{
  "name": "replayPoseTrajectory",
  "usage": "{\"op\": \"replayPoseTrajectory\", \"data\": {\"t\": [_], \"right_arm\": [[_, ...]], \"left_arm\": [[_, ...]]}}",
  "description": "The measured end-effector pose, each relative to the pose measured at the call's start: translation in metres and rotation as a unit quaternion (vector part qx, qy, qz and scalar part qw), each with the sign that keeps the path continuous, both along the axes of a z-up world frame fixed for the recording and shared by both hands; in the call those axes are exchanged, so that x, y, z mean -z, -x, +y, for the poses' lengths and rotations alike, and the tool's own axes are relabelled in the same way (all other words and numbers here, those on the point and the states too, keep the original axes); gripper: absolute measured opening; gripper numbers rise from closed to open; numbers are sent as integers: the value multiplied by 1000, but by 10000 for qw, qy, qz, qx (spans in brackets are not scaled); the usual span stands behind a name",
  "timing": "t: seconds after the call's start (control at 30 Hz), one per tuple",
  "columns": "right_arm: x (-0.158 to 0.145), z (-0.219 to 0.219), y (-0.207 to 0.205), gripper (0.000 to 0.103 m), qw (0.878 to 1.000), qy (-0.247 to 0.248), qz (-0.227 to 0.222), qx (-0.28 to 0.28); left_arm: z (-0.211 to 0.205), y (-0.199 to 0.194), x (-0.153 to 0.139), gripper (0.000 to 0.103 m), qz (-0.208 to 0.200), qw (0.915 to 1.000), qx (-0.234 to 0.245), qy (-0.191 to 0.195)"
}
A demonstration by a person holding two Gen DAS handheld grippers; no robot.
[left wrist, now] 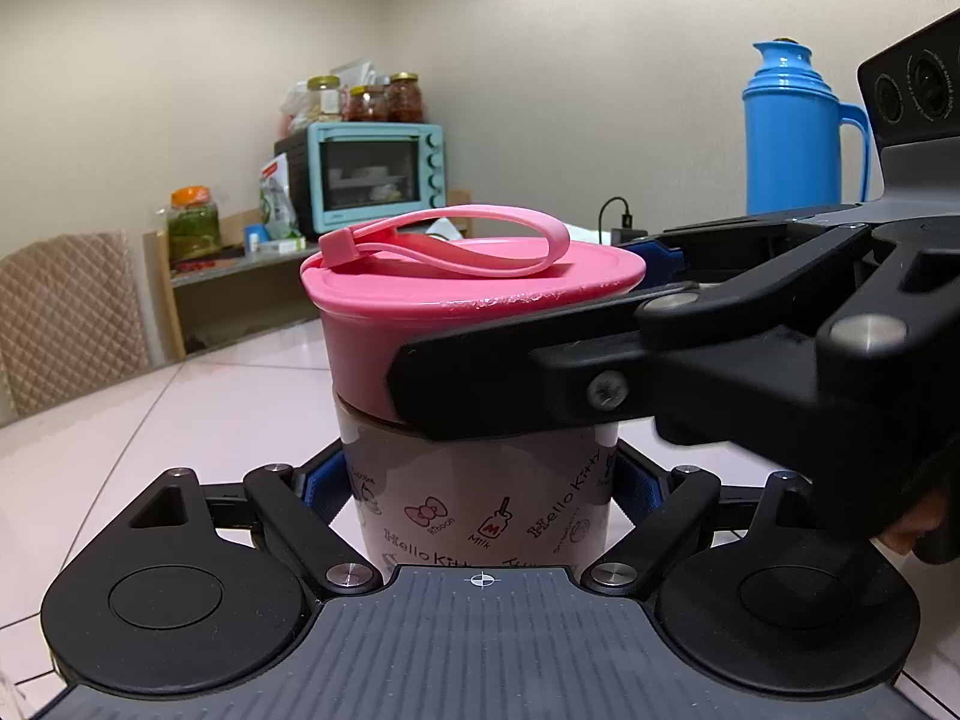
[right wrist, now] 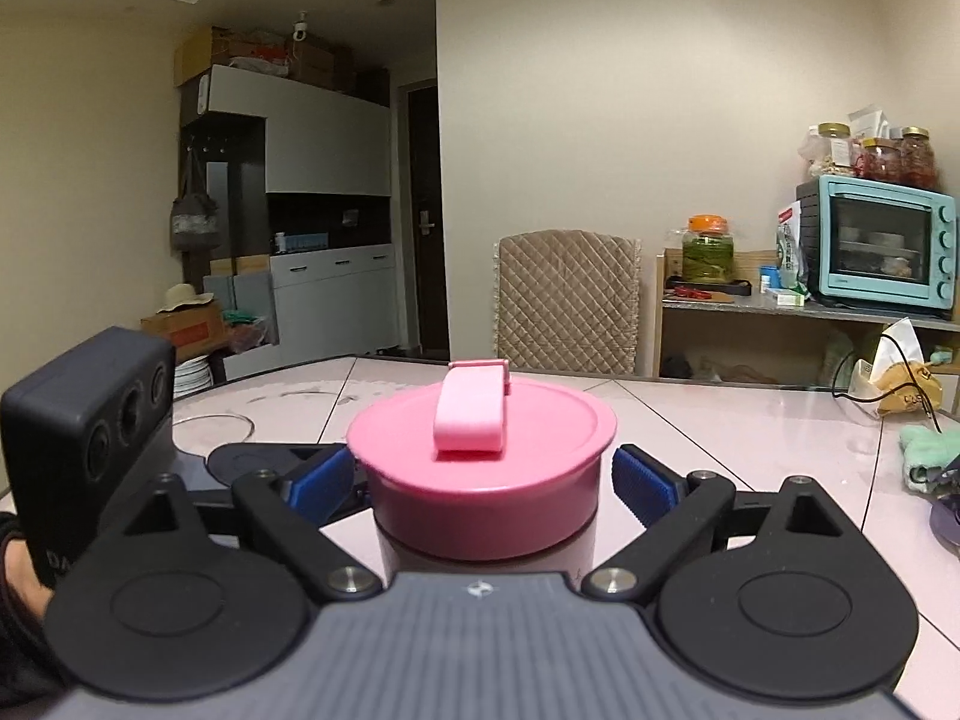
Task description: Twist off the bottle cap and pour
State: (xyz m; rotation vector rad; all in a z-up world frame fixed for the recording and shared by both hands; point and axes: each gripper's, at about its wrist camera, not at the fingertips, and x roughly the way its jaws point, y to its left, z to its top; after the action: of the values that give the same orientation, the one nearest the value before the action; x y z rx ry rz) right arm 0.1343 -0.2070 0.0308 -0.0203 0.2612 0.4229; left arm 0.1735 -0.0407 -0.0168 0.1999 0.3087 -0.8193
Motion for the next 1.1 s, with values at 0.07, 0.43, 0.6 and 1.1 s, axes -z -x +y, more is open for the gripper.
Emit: {"op": "replayPoseTrajectory", "data": {"t": [0.07,0.43,0.6,1.1], "right_arm": [[1,5,0,94,10000,9,-33,35],[3,13,1,85,9996,151,-121,187],[2,3,-3,85,9992,209,-148,-295],[2,-51,-42,85,9671,-67,-193,-2537]], "left_arm": [[0,0,0,90,0,10000,0,0],[0,-1,0,90,1,10000,1,0],[0,-1,0,90,1,10000,1,1],[1,-1,0,90,-5,10000,-1,-6]]}}
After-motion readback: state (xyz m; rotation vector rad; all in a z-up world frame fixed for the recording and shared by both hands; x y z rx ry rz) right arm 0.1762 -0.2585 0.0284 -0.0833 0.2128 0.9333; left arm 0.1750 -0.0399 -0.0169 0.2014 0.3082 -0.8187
